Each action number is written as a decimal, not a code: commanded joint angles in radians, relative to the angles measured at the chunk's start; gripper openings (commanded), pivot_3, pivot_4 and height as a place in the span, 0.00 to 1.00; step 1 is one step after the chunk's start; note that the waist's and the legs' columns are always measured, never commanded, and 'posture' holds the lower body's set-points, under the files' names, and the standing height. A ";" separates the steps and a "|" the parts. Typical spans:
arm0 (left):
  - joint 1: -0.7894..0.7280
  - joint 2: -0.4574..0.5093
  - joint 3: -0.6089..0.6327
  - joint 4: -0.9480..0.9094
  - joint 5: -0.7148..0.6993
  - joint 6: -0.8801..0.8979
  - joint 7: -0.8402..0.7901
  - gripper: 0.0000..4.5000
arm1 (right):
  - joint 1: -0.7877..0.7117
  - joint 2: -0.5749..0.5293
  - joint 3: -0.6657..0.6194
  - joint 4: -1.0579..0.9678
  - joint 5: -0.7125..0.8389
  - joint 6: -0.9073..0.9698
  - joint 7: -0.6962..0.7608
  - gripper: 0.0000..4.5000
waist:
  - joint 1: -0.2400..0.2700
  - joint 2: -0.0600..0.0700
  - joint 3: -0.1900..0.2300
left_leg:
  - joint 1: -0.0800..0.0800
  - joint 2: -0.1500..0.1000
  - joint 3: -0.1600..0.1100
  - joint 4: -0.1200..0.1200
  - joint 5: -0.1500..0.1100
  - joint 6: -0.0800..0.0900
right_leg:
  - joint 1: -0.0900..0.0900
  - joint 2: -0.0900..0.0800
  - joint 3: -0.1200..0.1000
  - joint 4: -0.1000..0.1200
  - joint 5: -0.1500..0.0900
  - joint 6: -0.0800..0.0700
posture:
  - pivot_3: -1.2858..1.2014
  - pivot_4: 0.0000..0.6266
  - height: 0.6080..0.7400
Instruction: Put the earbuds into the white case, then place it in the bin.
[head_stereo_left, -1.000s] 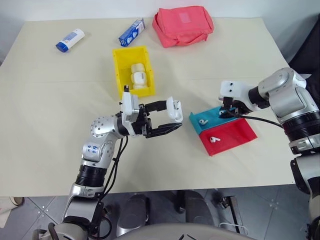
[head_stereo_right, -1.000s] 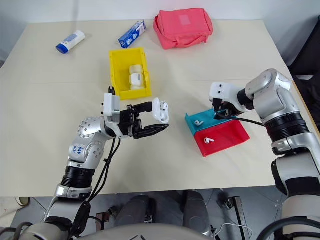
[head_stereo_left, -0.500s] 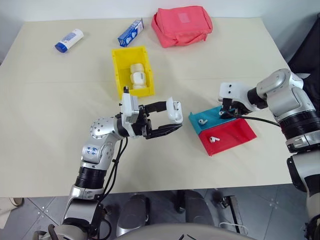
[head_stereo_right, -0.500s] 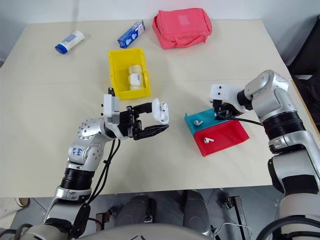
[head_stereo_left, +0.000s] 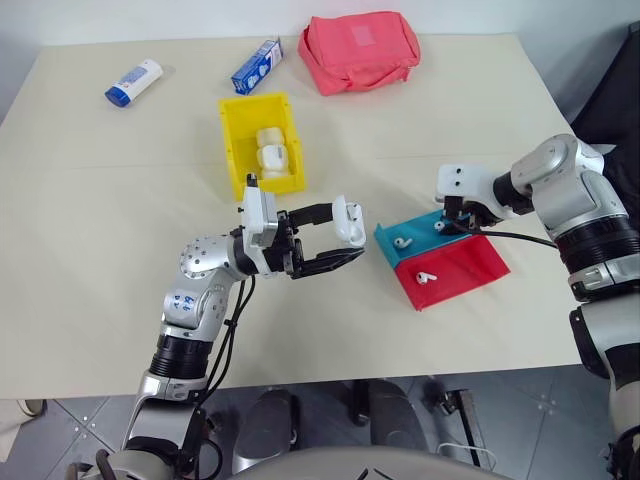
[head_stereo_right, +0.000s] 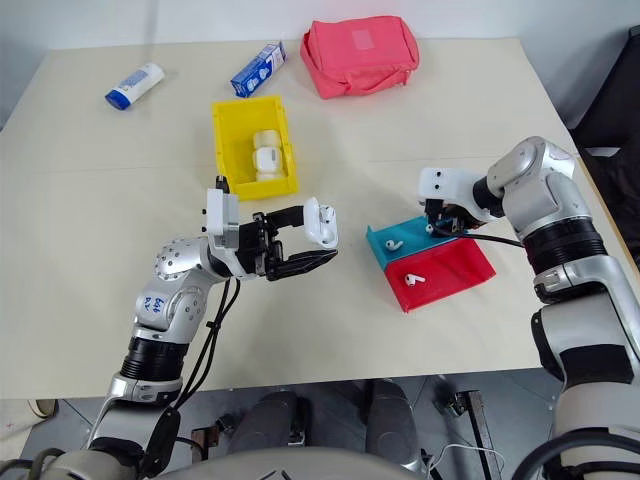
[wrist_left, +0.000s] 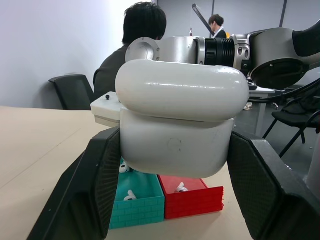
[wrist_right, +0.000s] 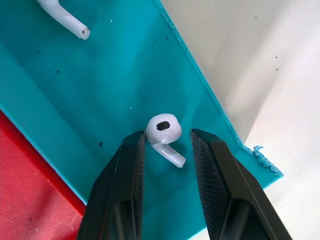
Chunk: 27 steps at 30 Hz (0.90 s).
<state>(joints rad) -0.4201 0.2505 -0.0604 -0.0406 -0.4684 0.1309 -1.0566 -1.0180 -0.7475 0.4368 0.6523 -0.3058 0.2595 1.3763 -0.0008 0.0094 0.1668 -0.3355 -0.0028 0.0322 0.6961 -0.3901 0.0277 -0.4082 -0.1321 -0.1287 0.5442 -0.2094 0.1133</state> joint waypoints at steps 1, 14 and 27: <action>0.008 0.004 -0.002 -0.051 -0.022 -0.002 0.006 0.62 | -0.014 -0.001 0.001 0.008 -0.016 -0.009 0.006 0.33 | 0.000 0.000 0.000 | 0.000 0.000 0.000 0.000 0.000 0.000 | 0.000 0.000 0.000 0.000 0.000 0.000 | 0.52 0.24 1.00; -0.001 0.004 0.000 -0.037 -0.021 -0.007 0.003 0.62 | -0.013 0.004 -0.011 0.003 -0.014 -0.001 0.010 0.11 | -0.001 0.000 0.000 | 0.000 0.000 0.000 0.000 0.000 0.000 | 0.000 0.000 0.000 0.000 0.000 0.000 | 0.52 0.24 1.00; -0.036 -0.003 -0.003 0.012 -0.020 -0.015 -0.026 0.62 | -0.001 -0.032 -0.077 -0.044 0.029 0.010 -0.006 0.11 | -0.001 0.000 0.000 | 0.000 0.000 0.000 0.000 0.000 0.000 | 0.000 0.000 0.000 0.000 0.000 0.000 | 0.52 0.24 1.00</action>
<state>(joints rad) -0.4354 0.2498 -0.0604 -0.0203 -0.4684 0.1302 -1.0761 -1.0130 -0.7470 0.4111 0.6459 -0.2991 0.2648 1.3787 -0.0014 0.0097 0.1667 -0.3355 -0.0029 0.0323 0.6962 -0.3901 0.0276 -0.4082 -0.1323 -0.1286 0.5447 -0.2094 0.1132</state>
